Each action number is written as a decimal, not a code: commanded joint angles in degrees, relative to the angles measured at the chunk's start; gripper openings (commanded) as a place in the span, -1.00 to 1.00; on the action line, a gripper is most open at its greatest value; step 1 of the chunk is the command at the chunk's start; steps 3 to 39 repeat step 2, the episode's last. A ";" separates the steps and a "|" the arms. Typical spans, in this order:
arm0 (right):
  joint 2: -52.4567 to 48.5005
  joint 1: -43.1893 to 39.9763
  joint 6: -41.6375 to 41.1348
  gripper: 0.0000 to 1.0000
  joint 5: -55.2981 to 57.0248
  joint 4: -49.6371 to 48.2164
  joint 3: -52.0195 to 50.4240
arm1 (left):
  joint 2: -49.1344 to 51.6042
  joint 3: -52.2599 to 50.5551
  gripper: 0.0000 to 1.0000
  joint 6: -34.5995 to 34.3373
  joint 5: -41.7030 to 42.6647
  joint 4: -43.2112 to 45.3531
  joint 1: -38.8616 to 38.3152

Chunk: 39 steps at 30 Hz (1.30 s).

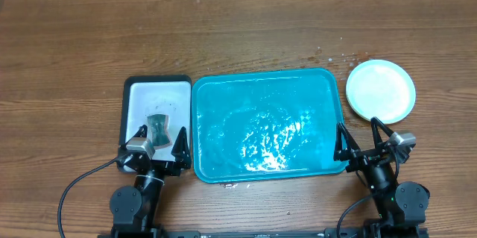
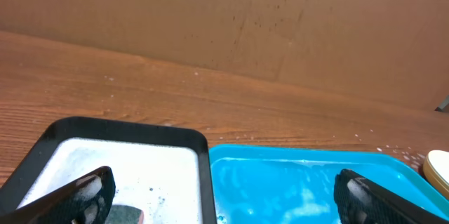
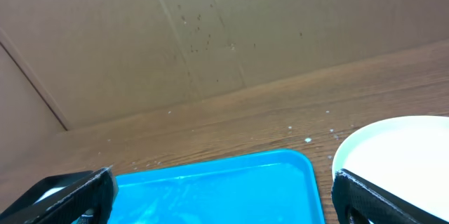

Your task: Clean dirty plates on tray and stack at the side

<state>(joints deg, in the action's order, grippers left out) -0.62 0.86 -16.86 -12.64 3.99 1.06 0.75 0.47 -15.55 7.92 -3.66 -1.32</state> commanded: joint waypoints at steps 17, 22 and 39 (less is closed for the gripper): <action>0.46 0.31 0.35 0.99 0.57 -0.28 -0.61 | -0.48 -0.20 0.99 -0.74 -0.44 -0.17 0.72; 0.46 0.31 0.35 0.99 0.57 -0.28 -0.61 | -0.48 -0.20 0.99 -0.74 -0.44 -0.17 0.72; 0.46 0.31 0.35 0.99 0.57 -0.28 -0.61 | -0.48 -0.20 0.99 -0.74 -0.44 -0.17 0.72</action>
